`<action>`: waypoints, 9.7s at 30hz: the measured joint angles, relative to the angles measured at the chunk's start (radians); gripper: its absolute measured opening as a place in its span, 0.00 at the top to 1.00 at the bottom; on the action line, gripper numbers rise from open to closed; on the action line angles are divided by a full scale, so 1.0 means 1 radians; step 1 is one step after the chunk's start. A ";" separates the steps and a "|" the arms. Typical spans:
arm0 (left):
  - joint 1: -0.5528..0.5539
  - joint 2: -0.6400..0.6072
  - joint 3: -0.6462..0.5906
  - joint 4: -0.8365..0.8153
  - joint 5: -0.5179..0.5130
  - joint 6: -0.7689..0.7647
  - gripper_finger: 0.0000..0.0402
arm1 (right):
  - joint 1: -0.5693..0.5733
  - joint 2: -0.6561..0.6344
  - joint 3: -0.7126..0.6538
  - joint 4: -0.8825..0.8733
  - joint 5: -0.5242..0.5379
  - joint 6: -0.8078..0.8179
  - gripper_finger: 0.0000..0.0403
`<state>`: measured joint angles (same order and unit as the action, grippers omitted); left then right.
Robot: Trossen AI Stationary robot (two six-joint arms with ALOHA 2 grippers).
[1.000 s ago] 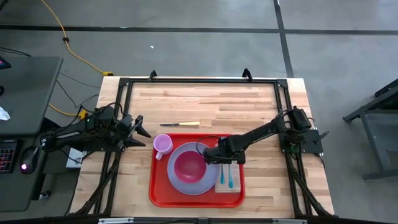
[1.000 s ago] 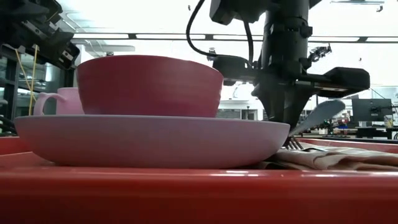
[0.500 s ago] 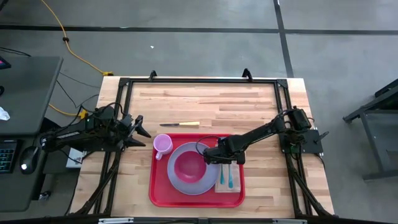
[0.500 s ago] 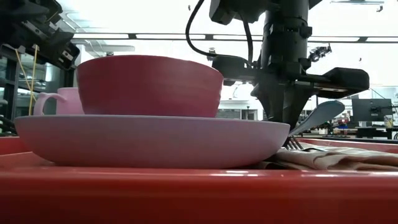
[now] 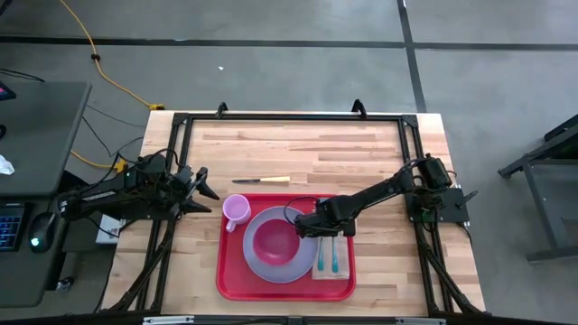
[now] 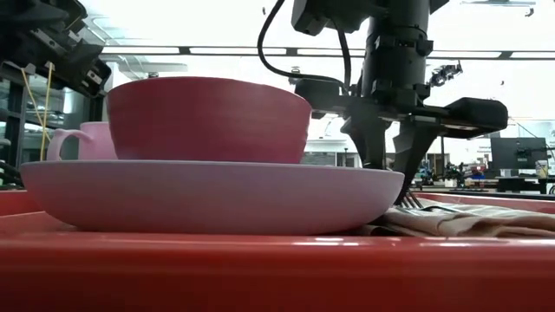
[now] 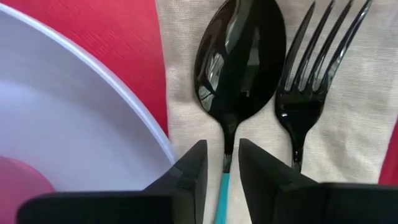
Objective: Set up tray
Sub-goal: Put the yellow knife on the brown napkin to the right of the blue fork
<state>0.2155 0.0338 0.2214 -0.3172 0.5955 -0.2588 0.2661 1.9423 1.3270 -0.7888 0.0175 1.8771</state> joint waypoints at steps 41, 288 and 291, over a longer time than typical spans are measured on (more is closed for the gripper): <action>0.000 0.000 0.000 0.003 -0.009 -0.039 0.36 | -0.331 -0.206 0.001 0.352 0.118 -0.981 0.82; 0.000 0.000 0.000 -0.143 -0.379 -0.109 0.36 | 0.132 -0.268 0.135 -0.507 -0.021 -0.006 0.92; 0.000 0.001 0.000 -0.154 -0.379 -0.109 0.36 | 0.149 -0.231 0.135 -0.473 -0.043 0.019 0.92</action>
<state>0.2157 0.0345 0.2211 -0.4717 0.2164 -0.3676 0.4153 1.7111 1.4620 -1.2616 -0.0250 1.8961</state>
